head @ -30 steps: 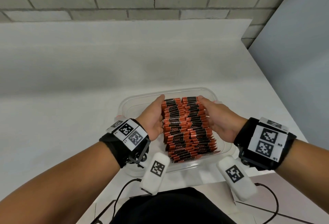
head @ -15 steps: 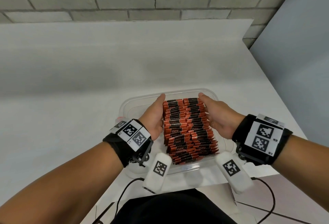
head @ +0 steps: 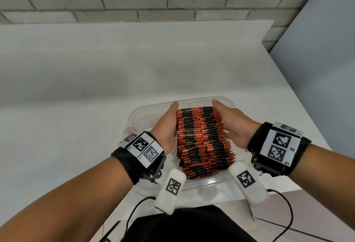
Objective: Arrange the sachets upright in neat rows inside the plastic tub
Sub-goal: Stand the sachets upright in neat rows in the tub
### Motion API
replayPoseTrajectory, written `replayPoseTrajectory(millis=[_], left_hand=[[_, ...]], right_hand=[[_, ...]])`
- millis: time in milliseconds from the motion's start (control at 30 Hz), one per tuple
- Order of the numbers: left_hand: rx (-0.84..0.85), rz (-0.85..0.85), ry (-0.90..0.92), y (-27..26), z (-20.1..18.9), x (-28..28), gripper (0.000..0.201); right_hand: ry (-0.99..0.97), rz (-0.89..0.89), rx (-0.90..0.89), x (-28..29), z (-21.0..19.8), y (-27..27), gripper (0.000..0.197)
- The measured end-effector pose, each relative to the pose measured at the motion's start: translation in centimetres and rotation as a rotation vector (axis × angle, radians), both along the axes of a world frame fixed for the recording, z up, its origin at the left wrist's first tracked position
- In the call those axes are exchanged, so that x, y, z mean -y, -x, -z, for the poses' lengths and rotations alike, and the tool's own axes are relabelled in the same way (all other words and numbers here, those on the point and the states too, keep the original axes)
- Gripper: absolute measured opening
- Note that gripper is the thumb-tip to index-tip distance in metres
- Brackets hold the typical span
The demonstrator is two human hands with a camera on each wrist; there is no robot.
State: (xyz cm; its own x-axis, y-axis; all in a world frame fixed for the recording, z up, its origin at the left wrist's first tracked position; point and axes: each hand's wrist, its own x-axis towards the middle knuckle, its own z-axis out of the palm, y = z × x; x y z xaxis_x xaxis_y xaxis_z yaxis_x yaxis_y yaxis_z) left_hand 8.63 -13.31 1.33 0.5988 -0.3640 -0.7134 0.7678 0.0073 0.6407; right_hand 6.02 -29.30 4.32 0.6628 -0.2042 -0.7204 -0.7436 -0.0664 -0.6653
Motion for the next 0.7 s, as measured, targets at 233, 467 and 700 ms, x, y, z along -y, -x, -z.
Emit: replayPoseTrajectory(millis=[233, 467, 700], left_hand=[[0.016, -0.026, -0.110, -0.1, -0.5, 0.1, 0.029], [-0.090, 0.079, -0.195, -0.6, 0.0, -1.2, 0.062], [0.072, 0.295, -0.283, -0.3, 1.0, -1.3, 0.031]], right_hand=[[-0.009, 0.015, -0.004, 0.3, 0.1, 0.0, 0.059], [0.003, -0.006, 0.001, 0.3, 0.0, 0.3, 0.055], [0.116, -0.132, 0.060, 0.0, -0.5, 0.8, 0.049]])
